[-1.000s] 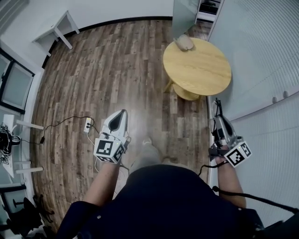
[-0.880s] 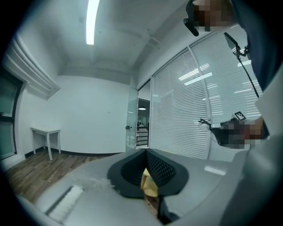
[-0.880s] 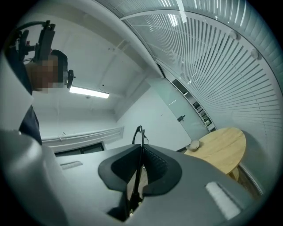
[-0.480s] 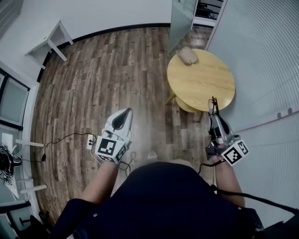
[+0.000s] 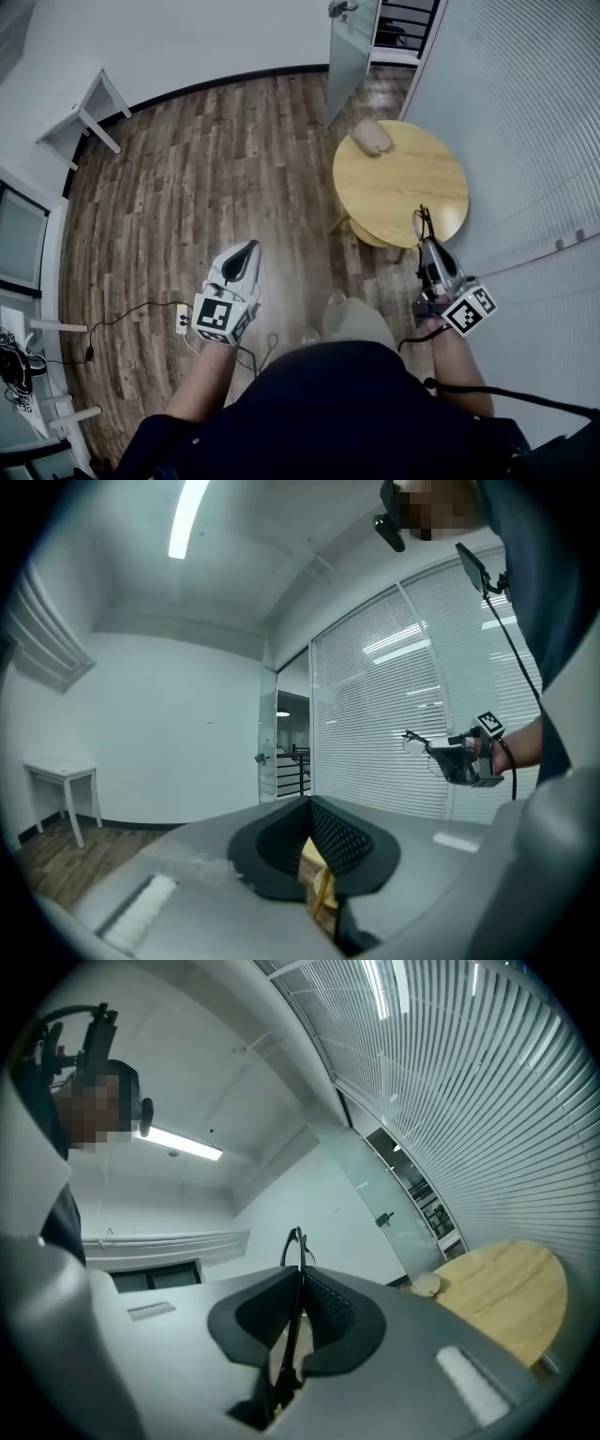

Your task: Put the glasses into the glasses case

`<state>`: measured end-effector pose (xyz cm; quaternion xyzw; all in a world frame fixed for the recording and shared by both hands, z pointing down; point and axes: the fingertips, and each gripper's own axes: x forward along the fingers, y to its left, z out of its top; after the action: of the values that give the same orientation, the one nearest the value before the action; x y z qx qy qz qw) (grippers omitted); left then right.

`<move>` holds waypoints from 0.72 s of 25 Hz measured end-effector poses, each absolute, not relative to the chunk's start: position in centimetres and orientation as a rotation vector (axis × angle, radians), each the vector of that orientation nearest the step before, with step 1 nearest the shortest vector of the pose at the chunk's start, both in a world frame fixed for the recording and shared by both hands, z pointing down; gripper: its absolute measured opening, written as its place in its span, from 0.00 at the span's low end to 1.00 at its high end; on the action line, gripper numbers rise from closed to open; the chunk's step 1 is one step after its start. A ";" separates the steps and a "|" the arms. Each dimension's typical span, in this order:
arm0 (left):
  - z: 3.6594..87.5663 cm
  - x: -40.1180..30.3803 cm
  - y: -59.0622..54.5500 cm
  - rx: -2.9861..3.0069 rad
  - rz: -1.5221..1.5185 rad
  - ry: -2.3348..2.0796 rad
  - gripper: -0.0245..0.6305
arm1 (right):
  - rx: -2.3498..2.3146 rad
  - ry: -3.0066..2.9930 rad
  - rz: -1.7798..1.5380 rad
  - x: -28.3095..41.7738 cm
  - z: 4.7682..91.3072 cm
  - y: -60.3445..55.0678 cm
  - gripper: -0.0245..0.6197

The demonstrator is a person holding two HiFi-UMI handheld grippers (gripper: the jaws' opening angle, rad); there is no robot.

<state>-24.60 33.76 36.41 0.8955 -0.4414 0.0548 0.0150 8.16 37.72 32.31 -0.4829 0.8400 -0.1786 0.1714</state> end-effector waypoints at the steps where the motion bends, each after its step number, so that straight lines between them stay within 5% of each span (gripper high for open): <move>1: 36.5 -24.7 33.1 2.783 0.171 -1.371 0.04 | -1.382 2.382 -0.508 8.3 32.5 37.0 0.08; 18: 33.7 -22.0 15.3 2.753 0.230 -1.431 0.04 | -1.399 2.365 -0.512 12.2 31.6 18.1 0.08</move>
<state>-21.96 15.28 33.73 0.8848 -0.4599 0.0738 0.0150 12.18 18.06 31.58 -0.4931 0.8334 -0.1803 0.1725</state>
